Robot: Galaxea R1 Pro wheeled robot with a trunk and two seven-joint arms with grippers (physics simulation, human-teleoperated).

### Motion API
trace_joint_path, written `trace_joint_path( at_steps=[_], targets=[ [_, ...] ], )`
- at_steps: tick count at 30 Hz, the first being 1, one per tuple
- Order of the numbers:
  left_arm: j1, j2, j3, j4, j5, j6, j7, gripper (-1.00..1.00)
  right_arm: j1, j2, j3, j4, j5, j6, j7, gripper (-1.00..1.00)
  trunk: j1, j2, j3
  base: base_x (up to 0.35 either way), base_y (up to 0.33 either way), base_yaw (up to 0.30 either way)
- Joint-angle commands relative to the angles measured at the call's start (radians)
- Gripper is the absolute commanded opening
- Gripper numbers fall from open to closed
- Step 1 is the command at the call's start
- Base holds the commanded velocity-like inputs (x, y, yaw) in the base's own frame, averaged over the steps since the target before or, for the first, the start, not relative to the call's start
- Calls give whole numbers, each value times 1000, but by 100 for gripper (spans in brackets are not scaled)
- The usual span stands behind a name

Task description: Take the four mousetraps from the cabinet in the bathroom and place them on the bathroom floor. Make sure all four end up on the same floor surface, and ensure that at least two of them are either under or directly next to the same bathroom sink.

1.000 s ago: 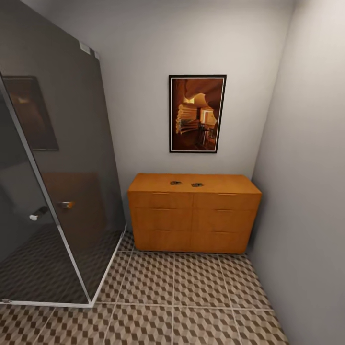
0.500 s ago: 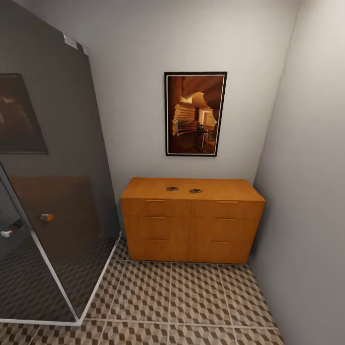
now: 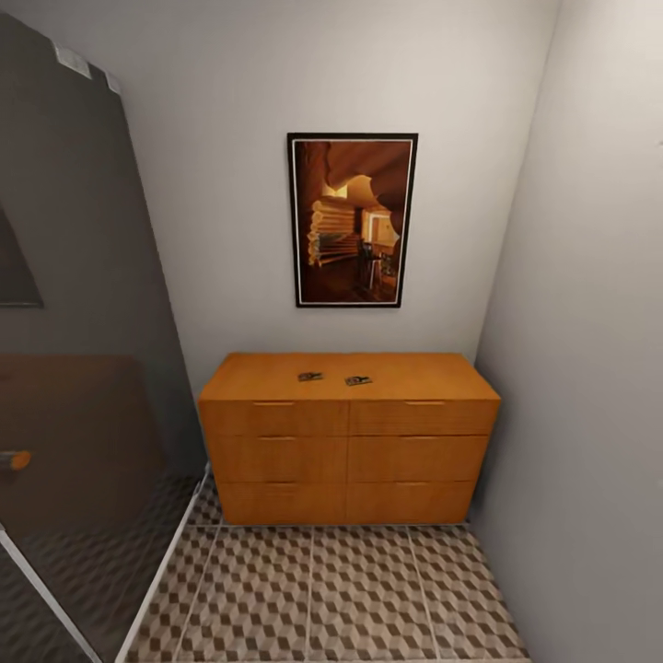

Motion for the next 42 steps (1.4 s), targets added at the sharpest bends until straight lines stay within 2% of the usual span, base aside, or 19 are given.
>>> trace_joint_path(
  at_steps=[1, 15, 38, 42],
  targets=[
    [0, 1, 1, -1, 5, 4, 2, 100, -2, 0, -3, 3, 2, -6, -2, 100, 1, -2, -1, 309, -43, -215],
    [0, 3, -2, -1, 4, -5, 1, 100, -2, 0, -3, 3, 2, -5, -2, 100, 1, -2, 0, 270, -13, -82],
    [0, 3, -2, -2, 2, -13, 1, 100, -2, 1, -5, 0, 3, -6, -5, 100, 1, -2, 0, 24, 0, -3],
    [0, 1, -4, -4, -2, -40, 1, 100, -2, 2, -4, -4, 5, -7, -4, 100, 1, -2, 0, 0, 0, 0]
  ],
)
